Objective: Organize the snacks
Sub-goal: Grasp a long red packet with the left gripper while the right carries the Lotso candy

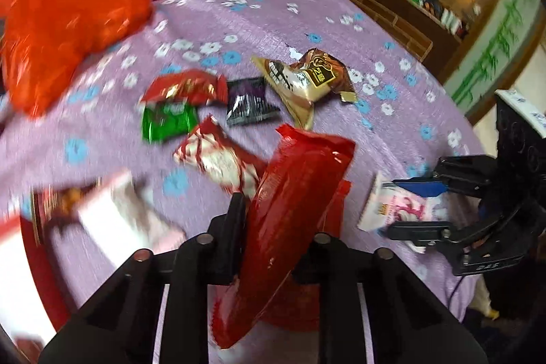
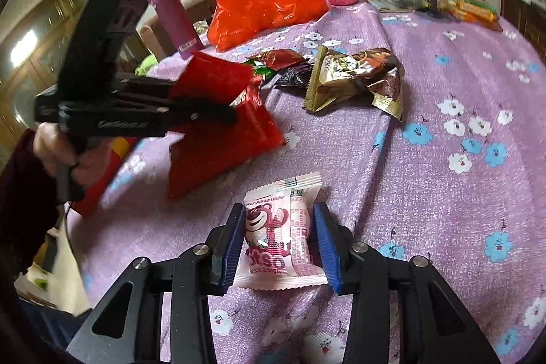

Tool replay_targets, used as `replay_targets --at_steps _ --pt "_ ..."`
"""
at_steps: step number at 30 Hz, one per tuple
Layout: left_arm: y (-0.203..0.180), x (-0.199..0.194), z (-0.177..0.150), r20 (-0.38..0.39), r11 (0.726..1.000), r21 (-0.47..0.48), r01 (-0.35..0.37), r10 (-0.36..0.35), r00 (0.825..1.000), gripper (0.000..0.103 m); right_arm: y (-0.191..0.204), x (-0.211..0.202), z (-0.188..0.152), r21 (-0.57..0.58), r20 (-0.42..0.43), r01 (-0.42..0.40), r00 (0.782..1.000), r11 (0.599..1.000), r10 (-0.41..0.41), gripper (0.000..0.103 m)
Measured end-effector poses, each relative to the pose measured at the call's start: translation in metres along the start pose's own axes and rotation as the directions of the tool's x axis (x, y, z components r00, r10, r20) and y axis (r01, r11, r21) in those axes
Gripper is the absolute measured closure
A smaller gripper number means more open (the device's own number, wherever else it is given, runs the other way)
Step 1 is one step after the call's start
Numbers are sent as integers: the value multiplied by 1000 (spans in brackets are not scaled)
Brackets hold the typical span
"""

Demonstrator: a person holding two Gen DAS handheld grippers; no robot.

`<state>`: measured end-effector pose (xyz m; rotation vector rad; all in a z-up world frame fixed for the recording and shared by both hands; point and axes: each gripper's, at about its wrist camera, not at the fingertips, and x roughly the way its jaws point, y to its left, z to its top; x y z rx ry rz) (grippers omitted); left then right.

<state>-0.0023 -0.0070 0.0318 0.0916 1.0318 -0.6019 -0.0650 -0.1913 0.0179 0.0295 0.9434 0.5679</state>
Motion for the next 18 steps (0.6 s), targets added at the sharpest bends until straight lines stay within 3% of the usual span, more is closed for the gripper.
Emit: replay_targets --at_steps 5,14,18 --pt "6 -31 -30 92 993 -116 1 10 996 91 9 -2 -4 -11 -15 -1 1000 1000 0 65" --pt "11 -94 -82 219 984 -177 -11 50 974 91 31 -17 0 -14 -6 -32 999 999 32 65" --pt "20 -122 -106 254 974 -219 -65 121 960 91 56 -14 10 -60 -10 -60 998 996 60 65"
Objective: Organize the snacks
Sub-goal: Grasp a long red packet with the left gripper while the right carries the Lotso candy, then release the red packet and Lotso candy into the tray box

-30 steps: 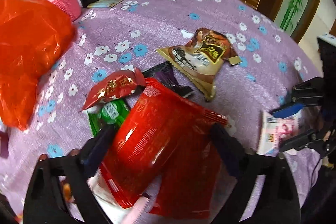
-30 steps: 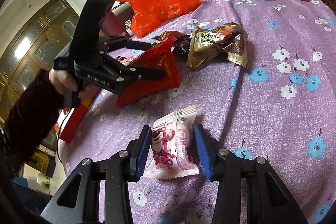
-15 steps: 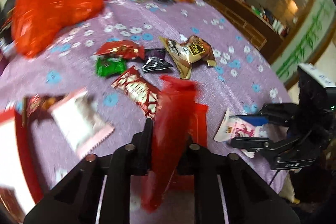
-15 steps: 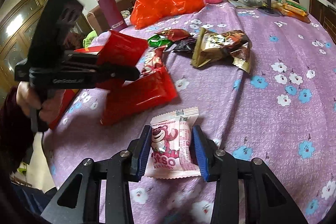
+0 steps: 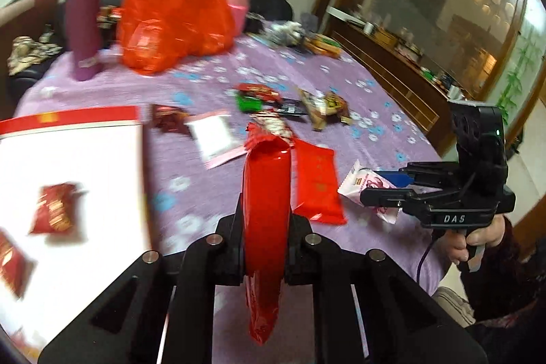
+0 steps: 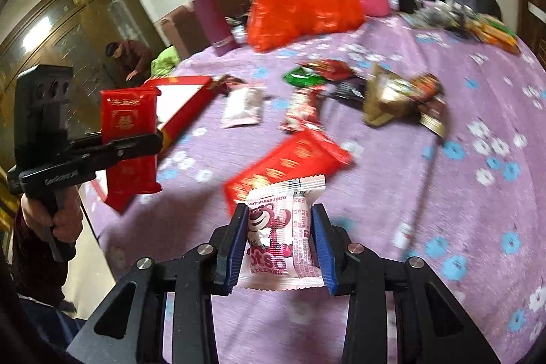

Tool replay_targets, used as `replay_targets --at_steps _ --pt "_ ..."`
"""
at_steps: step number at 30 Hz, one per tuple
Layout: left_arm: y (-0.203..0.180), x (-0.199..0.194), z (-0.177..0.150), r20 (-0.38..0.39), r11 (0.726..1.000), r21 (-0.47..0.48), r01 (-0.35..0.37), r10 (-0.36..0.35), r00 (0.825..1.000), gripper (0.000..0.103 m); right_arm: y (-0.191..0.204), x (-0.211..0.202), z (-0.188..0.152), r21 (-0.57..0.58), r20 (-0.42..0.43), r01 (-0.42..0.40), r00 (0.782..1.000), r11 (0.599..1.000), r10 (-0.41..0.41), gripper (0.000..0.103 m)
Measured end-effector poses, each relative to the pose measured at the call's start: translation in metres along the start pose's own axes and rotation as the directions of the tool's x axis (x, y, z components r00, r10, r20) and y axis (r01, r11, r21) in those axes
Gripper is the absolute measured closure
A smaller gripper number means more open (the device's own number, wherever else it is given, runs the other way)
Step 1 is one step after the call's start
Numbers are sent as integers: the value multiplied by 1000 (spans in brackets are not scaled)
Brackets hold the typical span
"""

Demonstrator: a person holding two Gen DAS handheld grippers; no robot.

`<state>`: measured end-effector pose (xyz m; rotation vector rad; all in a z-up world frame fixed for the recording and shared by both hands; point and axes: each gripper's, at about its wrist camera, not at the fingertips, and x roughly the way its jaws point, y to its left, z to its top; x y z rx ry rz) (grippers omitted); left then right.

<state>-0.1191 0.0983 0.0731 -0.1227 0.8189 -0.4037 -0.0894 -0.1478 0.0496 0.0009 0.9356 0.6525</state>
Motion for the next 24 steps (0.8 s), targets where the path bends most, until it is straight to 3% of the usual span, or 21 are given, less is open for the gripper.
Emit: replay_targets --at_steps 6,14,22,24 --pt "43 -47 -19 53 988 -80 -132 136 989 91 60 29 28 -96 -17 -80 997 992 79 66" --pt "102 -75 -28 46 932 -179 -316 328 943 91 159 86 74 -223 -52 -225 974 949 219 66" --pt "131 -57 -26 0 904 -209 -373 381 924 91 216 137 91 -241 -91 -311 950 920 297 66" --pt "140 -53 -23 -27 891 -230 -391 396 918 91 223 147 94 -234 -85 -302 953 924 290 66"
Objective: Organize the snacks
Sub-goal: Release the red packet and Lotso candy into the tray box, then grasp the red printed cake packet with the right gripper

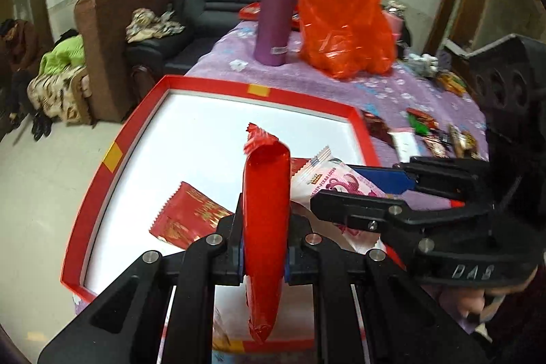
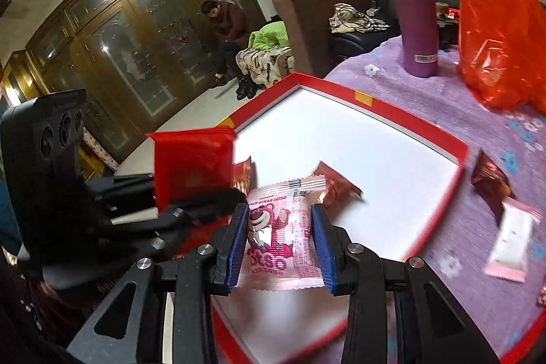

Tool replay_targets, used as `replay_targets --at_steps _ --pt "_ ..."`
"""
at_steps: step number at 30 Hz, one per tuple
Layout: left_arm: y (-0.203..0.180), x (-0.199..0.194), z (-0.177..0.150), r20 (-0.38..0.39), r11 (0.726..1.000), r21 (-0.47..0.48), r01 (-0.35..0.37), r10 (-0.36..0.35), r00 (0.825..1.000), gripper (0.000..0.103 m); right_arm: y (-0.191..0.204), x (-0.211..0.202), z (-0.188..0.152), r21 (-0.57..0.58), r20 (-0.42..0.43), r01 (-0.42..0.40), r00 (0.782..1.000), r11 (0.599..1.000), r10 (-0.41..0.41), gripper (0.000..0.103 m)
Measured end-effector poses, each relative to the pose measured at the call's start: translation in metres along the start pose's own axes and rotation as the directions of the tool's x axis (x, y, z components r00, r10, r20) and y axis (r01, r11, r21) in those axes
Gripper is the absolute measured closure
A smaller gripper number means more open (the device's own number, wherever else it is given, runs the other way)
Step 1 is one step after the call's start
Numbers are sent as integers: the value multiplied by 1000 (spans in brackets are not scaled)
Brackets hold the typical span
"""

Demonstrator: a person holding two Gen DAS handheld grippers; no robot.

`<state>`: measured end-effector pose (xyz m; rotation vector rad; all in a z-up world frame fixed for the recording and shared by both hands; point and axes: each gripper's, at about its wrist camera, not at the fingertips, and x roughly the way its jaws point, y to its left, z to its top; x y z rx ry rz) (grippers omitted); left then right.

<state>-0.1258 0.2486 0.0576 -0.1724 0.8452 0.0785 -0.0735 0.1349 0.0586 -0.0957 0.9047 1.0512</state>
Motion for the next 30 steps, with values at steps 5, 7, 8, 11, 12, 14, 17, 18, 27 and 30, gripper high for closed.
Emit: replay_targets --at_steps 5,7,8,11,12,14,17,18,27,30 --pt "-2 7 13 -21 996 -31 -88 88 996 87 -6 15 9 36 20 33 999 999 -34 62" --pt "-8 1 16 3 991 -25 -128 128 992 76 -11 10 11 65 38 30 999 997 -33 58" --pt "-13 -5 16 24 989 -20 -150 150 988 66 -13 4 11 79 50 24 998 997 -28 57" --pt "-24 -23 15 77 987 7 -162 161 984 45 -18 -19 8 91 91 42 995 995 -50 49" --pt "-28 -29 14 93 987 20 -162 159 983 42 -20 -29 6 101 109 51 992 994 -62 46" --pt "-39 -40 13 117 986 45 -164 157 981 38 -26 -45 3 127 131 55 989 990 -71 44" --pt "-62 -54 8 136 985 85 -152 140 981 34 -34 -67 -5 156 158 64 983 986 -89 44" --pt "-69 -56 8 137 984 94 -153 139 981 34 -35 -74 -8 161 167 71 981 984 -98 43" --pt "-148 -59 -8 105 952 286 -112 85 991 29 -57 -140 -50 203 220 139 958 969 -184 37" --pt "-173 -58 -13 113 924 361 -127 92 989 28 -69 -155 -62 234 207 165 955 958 -215 36"
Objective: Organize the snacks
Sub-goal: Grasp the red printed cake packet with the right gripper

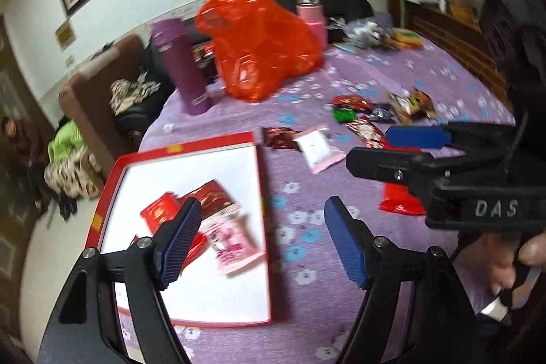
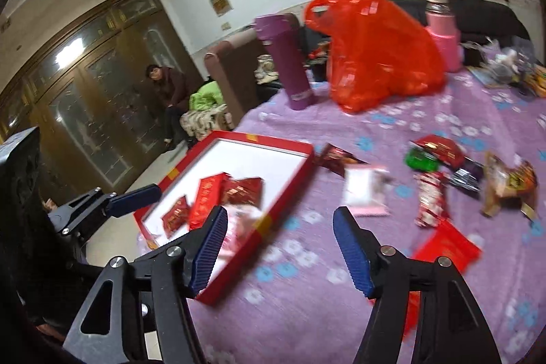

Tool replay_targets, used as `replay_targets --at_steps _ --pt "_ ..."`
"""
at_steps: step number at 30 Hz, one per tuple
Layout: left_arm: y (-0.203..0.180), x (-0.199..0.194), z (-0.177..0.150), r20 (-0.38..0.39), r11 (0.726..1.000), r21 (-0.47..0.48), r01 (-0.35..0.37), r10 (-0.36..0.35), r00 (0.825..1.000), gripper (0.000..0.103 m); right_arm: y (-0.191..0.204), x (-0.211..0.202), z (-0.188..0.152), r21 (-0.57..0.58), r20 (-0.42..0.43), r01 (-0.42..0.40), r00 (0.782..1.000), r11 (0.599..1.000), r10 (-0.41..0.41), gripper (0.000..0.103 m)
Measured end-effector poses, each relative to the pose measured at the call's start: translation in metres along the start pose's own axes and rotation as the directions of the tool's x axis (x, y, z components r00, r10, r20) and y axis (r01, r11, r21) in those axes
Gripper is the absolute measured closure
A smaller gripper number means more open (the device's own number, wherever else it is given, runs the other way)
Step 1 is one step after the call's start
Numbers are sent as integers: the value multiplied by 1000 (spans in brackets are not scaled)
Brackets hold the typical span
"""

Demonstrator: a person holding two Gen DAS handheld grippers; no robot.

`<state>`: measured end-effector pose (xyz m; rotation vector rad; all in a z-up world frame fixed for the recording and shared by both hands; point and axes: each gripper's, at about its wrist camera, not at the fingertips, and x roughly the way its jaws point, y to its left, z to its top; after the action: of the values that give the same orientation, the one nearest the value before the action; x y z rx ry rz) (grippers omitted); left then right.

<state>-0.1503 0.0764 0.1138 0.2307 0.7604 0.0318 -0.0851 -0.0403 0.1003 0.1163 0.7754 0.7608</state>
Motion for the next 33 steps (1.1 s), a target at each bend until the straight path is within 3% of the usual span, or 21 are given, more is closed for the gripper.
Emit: replay_targets --at_steps 2,4,10,13,17,19,28,33 --pt "-12 1 1 -2 999 44 -12 12 1000 21 -12 -8 -4 22 -9 48 999 999 -47 32" --pt "-22 5 1 -8 997 76 -24 25 1000 20 -22 -10 -6 43 -37 109 994 993 -107 31" --pt "-33 17 1 -66 990 120 -76 84 994 20 -46 -4 -15 82 -182 290 945 954 -272 29" --pt "-30 20 2 -76 989 106 -101 109 991 20 -54 4 -22 103 -237 301 933 948 -271 29" --pt "-25 25 3 -88 991 78 -105 112 990 20 -59 28 -34 97 -351 314 899 944 -263 29" --pt "-25 28 2 -97 990 86 -112 120 988 20 -62 37 -36 125 -374 310 895 942 -245 26" --pt "6 29 -6 -93 992 -4 -128 127 988 20 -47 61 -25 97 -337 345 894 934 -295 13" --pt "41 30 -20 -113 983 -104 -150 138 984 20 -29 80 -29 -46 -260 448 858 893 -443 15"
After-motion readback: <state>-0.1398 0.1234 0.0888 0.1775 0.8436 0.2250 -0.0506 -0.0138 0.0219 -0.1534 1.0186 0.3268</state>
